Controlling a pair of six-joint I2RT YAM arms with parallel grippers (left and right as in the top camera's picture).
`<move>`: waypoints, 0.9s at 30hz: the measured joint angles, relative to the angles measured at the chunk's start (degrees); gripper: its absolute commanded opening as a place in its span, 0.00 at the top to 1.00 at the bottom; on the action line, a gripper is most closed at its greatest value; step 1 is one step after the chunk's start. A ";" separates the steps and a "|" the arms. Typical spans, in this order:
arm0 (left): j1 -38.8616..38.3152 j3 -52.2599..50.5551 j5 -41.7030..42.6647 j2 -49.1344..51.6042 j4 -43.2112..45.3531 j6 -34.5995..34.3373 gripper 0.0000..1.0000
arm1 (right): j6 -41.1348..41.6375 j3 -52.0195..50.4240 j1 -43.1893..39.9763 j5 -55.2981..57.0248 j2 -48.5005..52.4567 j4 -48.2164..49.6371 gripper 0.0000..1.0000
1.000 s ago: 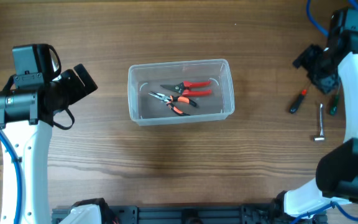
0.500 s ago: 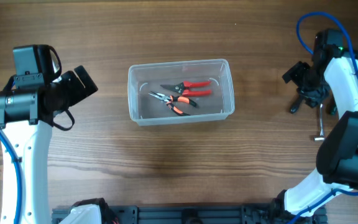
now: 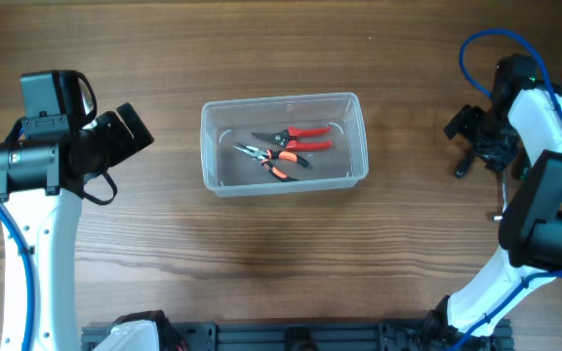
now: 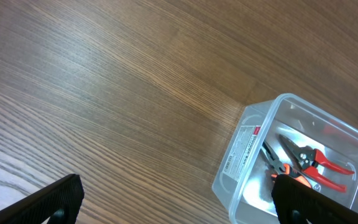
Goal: Pack container
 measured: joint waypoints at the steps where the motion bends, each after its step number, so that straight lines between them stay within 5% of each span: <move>1: 0.00 0.00 0.02 0.00 -0.02 0.00 0.00 | -0.37 0.00 0.00 0.13 0.48 0.20 0.10; 12: 0.00 0.00 0.00 0.00 0.00 0.00 0.00 | -2.32 0.00 0.00 0.37 4.07 1.36 0.17; 19: 0.00 0.00 0.00 0.00 0.00 0.00 0.00 | -3.34 0.00 0.00 0.42 4.17 1.79 0.45; 27: 0.00 0.00 0.00 0.00 -0.02 0.00 0.00 | -3.21 0.00 0.02 0.37 4.31 1.86 0.62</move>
